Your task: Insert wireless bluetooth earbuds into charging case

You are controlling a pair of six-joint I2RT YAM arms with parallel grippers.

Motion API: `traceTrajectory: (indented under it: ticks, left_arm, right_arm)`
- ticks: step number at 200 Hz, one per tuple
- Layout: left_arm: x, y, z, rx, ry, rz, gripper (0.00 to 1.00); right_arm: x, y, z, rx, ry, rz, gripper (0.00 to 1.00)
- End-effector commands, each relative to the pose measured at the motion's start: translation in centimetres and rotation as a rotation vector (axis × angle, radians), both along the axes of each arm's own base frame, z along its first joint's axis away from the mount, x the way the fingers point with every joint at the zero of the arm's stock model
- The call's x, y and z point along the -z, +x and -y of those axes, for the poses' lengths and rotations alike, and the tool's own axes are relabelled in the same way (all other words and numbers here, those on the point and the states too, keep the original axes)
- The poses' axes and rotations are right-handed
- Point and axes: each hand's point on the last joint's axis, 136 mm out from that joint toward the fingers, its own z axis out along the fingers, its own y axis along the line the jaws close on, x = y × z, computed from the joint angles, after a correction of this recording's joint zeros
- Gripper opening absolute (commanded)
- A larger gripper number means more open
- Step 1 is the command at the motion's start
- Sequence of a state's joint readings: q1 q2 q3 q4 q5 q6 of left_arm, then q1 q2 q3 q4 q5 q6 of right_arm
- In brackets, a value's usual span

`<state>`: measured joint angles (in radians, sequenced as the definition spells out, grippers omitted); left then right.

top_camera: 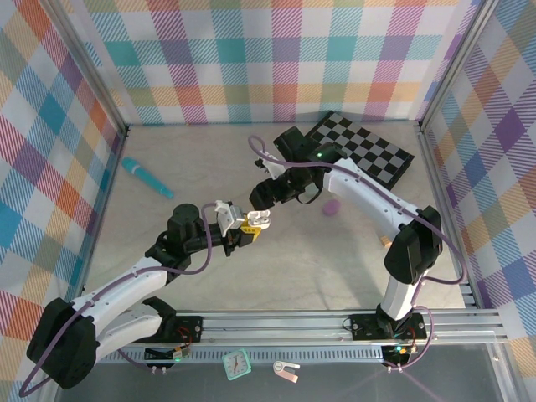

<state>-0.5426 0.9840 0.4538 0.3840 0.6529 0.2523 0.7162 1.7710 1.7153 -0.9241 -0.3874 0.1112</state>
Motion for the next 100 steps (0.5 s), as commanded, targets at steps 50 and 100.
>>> traceTrajectory:
  ticks: [50,100]
  left_arm:
    - [-1.2,0.3,-0.3,-0.036,-0.028,0.036,0.19]
    - [-1.4,-0.7,0.2,0.027,-0.054,0.018,0.19]
  right_arm:
    - [-2.5,-2.5,1.7,-0.095,0.024,0.093,0.72]
    - [-6.5,-2.7,2.6,-0.169,0.153,0.421,0.75]
